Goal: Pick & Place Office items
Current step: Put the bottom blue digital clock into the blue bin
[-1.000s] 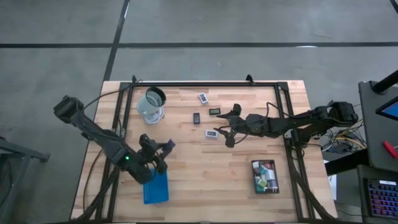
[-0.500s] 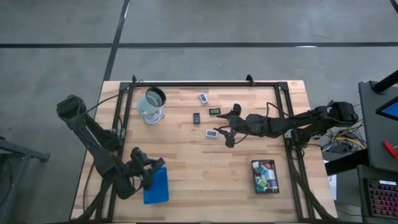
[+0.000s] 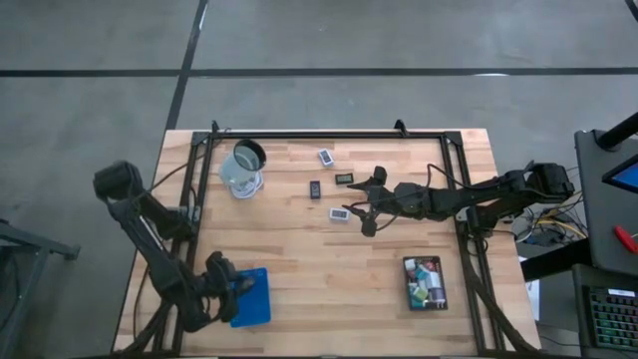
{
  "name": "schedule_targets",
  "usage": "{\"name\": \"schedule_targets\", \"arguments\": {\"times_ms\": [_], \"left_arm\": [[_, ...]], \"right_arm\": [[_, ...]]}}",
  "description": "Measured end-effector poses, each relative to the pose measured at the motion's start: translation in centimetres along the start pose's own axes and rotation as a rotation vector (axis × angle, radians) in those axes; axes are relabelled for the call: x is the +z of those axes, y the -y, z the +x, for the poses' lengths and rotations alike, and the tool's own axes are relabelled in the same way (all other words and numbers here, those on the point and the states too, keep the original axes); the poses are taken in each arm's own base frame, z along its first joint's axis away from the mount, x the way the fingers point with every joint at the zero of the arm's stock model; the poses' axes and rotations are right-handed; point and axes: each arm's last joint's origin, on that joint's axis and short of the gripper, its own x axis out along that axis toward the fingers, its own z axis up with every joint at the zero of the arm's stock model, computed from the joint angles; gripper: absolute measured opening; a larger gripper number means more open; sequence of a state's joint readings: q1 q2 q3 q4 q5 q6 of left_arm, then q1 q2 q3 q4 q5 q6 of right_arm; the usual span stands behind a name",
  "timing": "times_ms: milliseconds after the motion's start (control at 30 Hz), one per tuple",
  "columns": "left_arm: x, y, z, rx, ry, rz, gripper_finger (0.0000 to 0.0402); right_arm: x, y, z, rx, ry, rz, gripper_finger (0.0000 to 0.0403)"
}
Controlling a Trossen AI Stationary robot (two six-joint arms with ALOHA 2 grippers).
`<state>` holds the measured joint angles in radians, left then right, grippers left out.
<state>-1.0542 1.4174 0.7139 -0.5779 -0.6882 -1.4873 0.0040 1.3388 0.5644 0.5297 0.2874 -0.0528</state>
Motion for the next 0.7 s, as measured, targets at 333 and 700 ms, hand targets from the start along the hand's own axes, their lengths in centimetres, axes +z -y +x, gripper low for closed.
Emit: {"name": "schedule_targets", "arguments": {"times_ms": [333, 700], "left_arm": [[-1.3, 1.0, 1.4, -0.03, -0.068, 0.202, 0.0168], [-1.0, 1.1, 1.9, -0.046, -0.106, 0.241, 0.0168]], "right_arm": [[0.0, 0.0, 0.0, 0.0, 0.0, 0.0, 0.0274], [0.0, 0.0, 0.0, 0.0, 0.0, 0.0, 0.0274]]}}
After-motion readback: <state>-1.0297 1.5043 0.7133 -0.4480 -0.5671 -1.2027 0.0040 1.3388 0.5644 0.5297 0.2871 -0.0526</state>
